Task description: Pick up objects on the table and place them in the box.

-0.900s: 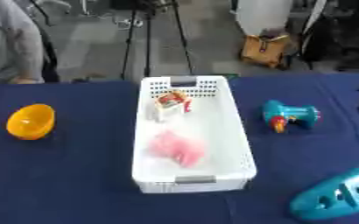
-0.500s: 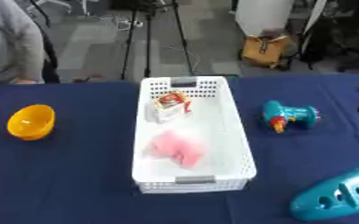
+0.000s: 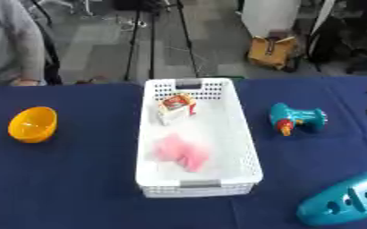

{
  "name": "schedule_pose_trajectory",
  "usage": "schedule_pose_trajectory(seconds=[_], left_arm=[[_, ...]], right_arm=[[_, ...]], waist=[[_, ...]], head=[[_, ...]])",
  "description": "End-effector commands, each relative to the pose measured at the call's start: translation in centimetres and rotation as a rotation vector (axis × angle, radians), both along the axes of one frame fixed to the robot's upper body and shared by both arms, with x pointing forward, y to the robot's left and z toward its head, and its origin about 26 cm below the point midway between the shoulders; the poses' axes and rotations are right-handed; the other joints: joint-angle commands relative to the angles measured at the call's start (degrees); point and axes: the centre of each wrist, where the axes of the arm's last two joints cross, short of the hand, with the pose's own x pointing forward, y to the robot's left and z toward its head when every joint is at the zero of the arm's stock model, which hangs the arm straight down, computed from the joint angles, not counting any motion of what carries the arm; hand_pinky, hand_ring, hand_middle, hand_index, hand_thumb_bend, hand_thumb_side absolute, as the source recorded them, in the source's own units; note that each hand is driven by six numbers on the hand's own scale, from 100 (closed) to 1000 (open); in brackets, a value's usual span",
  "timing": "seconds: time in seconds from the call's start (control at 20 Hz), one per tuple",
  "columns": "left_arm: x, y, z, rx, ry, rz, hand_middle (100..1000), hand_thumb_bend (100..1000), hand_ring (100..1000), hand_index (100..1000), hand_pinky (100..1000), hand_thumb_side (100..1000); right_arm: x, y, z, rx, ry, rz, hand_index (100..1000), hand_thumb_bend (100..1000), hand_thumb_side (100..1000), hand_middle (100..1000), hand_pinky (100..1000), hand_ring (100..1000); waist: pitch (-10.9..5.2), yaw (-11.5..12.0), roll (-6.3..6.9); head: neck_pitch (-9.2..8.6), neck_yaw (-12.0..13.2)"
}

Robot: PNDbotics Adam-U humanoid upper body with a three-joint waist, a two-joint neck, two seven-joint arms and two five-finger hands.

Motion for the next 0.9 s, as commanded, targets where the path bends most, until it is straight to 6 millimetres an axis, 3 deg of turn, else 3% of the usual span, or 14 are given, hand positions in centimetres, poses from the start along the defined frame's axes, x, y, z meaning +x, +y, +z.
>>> schedule_pose_trajectory(seconds=[0.05,0.15,0.4,0.65,0.9], left_arm=[[1.1,1.3,1.8,0.115,0.054,0.085,772,743,697,861,541,712],[2.1,1.9,2.2,0.168,0.1,0.137,776,802,710,859,553,656],[4.4,3.0,2.5,0.247,0.187,0.215,778,818,719,862,562,656],[6.5,3.3,3.4,0.296,0.29,0.266,781,919,738,874,612,669],[8.8,3.3,3.0,0.34,0.464,0.331,771,964,732,855,620,686]], right_arm=[[0.0,-0.2,0.8,-0.011,-0.02,0.004,847,286,581,620,543,447],[0.0,-0.2,0.7,-0.012,-0.016,0.006,848,286,582,620,544,447],[0.0,-0.3,0.6,-0.015,-0.011,0.008,848,286,581,620,544,446],[0.0,-0.1,0.7,-0.019,-0.011,0.017,849,281,582,620,544,445],[0.1,-0.1,0.7,-0.021,-0.01,0.022,849,279,582,620,544,445]], waist=[[-1.01,-0.07,0.13],[-1.15,-0.23,0.14],[-1.26,-0.62,0.05],[-1.14,-1.56,0.05],[-1.09,-2.0,0.13]], head=[[0.58,0.27],[0.62,0.28],[0.66,0.35],[0.87,0.86],[1.09,1.27]])
